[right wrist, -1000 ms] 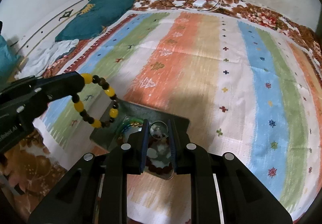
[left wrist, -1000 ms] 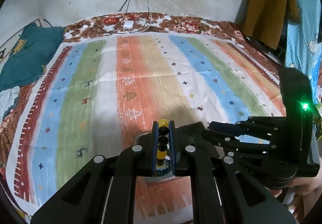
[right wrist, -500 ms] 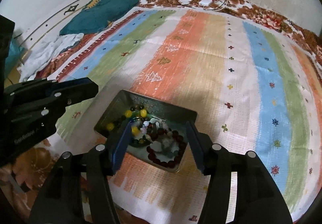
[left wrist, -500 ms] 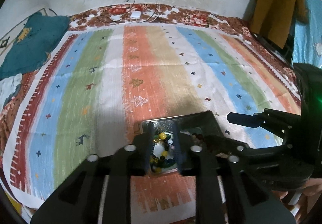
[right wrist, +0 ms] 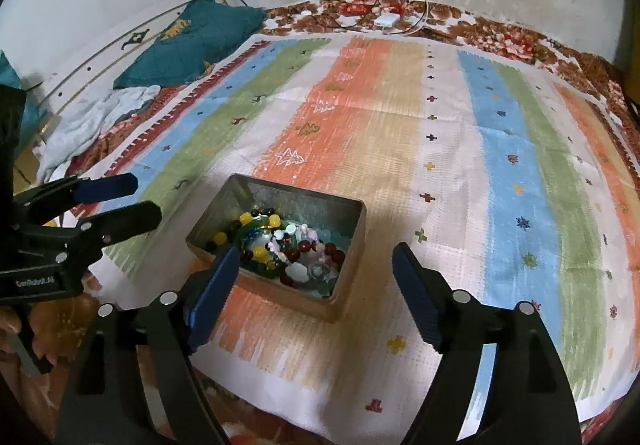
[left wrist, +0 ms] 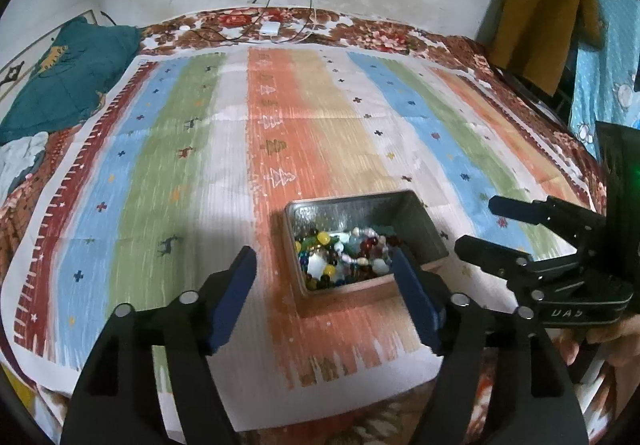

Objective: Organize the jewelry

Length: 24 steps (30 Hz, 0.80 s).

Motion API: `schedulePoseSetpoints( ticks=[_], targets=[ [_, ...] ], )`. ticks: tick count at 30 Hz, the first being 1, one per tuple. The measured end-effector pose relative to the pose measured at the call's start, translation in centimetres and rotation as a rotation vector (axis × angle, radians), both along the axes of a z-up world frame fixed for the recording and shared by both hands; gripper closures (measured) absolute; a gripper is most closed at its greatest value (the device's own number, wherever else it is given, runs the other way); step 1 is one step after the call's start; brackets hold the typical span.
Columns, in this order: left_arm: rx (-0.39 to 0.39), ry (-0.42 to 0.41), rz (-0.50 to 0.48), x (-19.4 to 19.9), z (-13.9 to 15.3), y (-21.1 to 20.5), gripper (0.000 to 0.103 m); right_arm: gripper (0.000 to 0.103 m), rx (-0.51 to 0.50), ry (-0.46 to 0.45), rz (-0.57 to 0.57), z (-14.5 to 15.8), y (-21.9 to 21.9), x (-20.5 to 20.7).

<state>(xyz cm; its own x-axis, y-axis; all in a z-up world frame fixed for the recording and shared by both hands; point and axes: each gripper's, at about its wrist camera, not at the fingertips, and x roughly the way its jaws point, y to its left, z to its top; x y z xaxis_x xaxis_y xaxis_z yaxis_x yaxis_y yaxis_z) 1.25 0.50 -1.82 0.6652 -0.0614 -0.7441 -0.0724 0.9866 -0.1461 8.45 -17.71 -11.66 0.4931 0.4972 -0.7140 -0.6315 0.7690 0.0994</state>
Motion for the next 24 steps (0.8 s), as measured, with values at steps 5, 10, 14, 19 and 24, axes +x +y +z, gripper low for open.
schedulePoseSetpoints(
  ticks=[5,10,14,19,24],
  targets=[
    [-0.034,0.000,-0.016,-1.3,-0.3,0.1,0.015,0.010,0.014,-0.031,0.004,0.2,-0.7,-1.3],
    [0.005,-0.001,-0.015,-2.4,-0.7,-0.3,0.006,0.008,0.033,-0.061,0.003,0.5,-1.5,-2.5],
    [0.071,-0.031,-0.025,-3.6,-0.5,-1.3,0.006,0.007,0.058,-0.077,0.008,0.6,-2.2,-3.3],
    [0.136,-0.108,-0.016,-4.9,0.4,-2.1,0.006,0.007,0.081,-0.086,-0.002,0.7,-3.0,-4.0],
    [0.130,-0.126,0.026,-5.4,0.5,-1.8,0.006,0.007,0.097,-0.105,0.023,0.9,-2.9,-4.8]
  ],
)
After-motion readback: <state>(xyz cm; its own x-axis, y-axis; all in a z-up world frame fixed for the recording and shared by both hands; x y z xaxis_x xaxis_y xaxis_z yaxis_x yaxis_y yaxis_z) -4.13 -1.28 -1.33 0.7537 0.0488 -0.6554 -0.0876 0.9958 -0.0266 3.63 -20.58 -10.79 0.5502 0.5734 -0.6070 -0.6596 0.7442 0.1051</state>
